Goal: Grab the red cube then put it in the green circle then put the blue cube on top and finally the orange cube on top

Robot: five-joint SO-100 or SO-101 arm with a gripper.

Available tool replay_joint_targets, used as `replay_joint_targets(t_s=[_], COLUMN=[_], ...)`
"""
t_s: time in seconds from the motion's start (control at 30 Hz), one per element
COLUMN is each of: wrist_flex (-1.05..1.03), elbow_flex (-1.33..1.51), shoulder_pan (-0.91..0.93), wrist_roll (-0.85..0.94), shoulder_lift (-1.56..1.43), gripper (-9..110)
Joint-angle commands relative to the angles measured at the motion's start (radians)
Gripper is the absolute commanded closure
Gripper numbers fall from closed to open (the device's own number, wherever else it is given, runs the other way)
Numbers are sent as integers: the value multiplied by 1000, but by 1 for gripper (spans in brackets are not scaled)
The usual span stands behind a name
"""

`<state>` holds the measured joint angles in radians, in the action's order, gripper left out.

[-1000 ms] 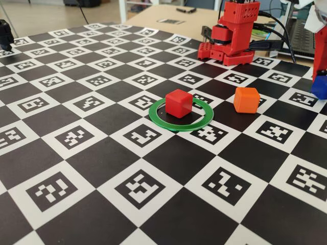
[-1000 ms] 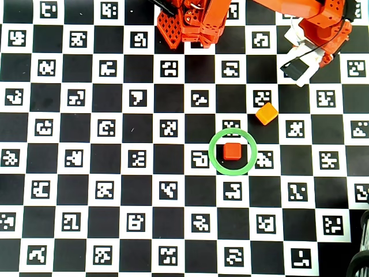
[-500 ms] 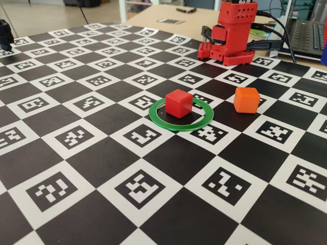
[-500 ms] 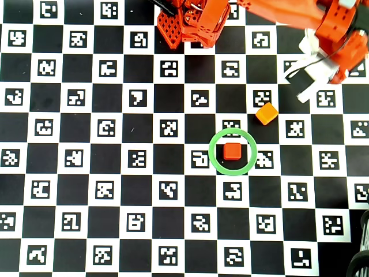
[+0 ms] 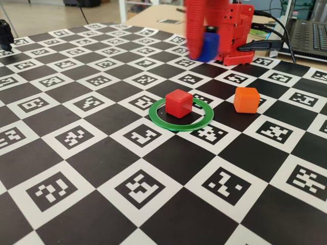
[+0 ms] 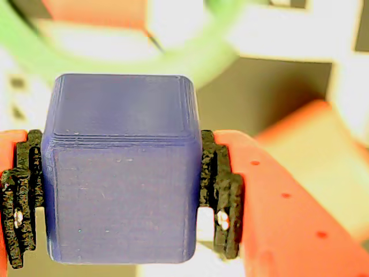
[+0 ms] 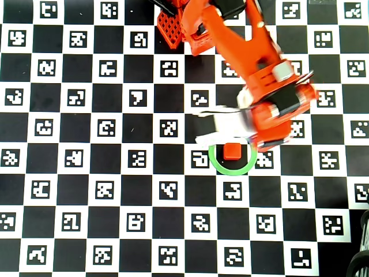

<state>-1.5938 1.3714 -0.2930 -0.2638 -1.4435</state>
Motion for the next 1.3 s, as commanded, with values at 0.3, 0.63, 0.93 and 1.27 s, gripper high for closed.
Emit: replay_joint_targets(t_s=[0.3, 0.63, 0.93, 1.27], wrist_flex=[60, 112, 179, 255], elbow_flex=[6, 97, 167, 225], shoulder_pan=[75, 18, -8, -9], wrist_roll=[-130, -100, -52, 25], shoulder_lift=[-81, -103, -101, -87], gripper=[97, 98, 99, 99])
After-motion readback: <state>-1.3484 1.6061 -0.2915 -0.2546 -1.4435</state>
